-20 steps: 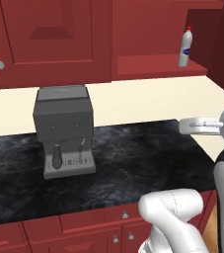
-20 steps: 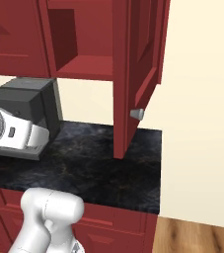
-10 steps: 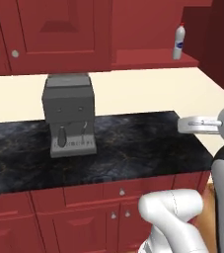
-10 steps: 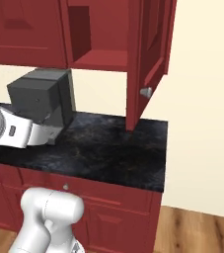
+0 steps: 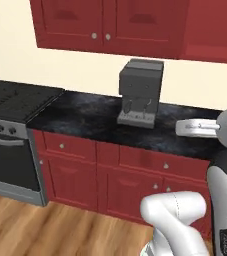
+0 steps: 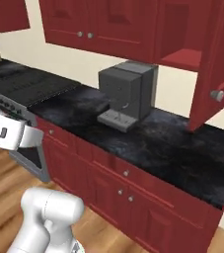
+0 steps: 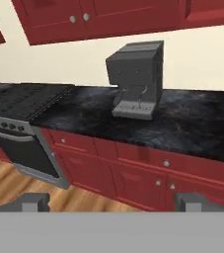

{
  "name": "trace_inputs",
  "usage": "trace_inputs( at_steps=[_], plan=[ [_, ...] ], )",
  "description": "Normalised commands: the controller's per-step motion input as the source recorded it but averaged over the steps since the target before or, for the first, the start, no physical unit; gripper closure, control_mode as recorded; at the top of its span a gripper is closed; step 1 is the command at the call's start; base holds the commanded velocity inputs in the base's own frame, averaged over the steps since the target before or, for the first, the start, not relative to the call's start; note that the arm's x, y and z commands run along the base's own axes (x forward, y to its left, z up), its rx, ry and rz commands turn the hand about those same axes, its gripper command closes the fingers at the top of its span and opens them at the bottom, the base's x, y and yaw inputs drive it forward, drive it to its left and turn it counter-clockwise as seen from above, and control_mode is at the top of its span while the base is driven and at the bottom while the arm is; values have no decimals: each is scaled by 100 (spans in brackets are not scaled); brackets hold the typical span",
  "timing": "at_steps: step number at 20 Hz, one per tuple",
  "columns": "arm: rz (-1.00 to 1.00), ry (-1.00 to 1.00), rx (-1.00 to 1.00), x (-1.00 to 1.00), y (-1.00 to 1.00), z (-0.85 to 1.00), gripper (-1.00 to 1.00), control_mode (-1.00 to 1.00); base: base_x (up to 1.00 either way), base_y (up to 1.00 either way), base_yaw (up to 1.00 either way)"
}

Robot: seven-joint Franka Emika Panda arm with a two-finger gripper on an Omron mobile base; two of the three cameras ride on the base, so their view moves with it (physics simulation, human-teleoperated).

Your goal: Pick the bottled water, milk, boxed drink from the counter and place them in the open cabinet.

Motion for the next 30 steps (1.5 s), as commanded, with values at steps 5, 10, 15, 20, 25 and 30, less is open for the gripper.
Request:
trace_inputs(
  at_steps=[5,10,15,20,25,30],
  plan=[
    [0,0,0,0,0,0,-100,100,-19,36,100],
    [0,0,0,0,0,0,-100,100,-37,60,93],
    [0,0,0,0,0,0,-100,100,-38,57,89],
    [0,0,0,0,0,0,-100,100,-42,64,81],
    [0,0,0,0,0,0,-100,100,-24,61,51],
    [0,0,0,0,0,0,-100,100,-13,65,30]
  ],
)
